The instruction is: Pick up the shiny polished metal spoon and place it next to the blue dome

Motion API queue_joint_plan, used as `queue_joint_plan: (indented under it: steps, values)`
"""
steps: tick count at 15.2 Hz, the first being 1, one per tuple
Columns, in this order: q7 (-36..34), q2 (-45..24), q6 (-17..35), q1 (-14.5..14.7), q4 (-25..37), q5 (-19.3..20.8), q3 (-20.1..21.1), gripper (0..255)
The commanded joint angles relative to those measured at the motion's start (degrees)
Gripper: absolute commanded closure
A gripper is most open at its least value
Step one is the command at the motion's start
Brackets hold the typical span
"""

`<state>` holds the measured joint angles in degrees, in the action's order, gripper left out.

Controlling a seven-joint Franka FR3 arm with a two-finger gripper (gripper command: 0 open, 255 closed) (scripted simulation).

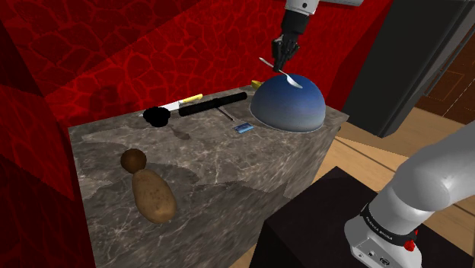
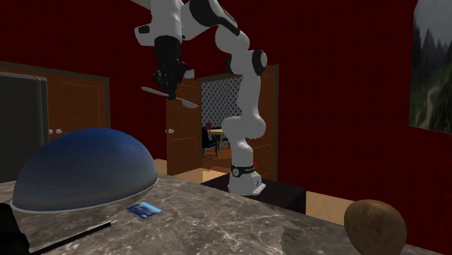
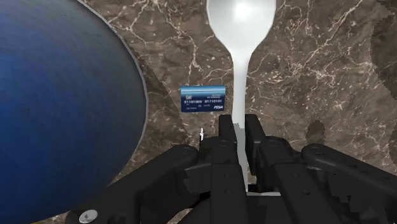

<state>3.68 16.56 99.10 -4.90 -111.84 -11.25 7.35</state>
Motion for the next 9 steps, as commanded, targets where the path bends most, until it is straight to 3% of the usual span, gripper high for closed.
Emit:
queue_joint_plan:
  steps: [1, 9]
  values:
    - [3.0, 0.7, -0.8, -1.1, -0.4, 0.3, -2.0, 255]
    - [14.0, 0.4, -3.0, -5.3, 0.2, 2.1, -9.5, 255]
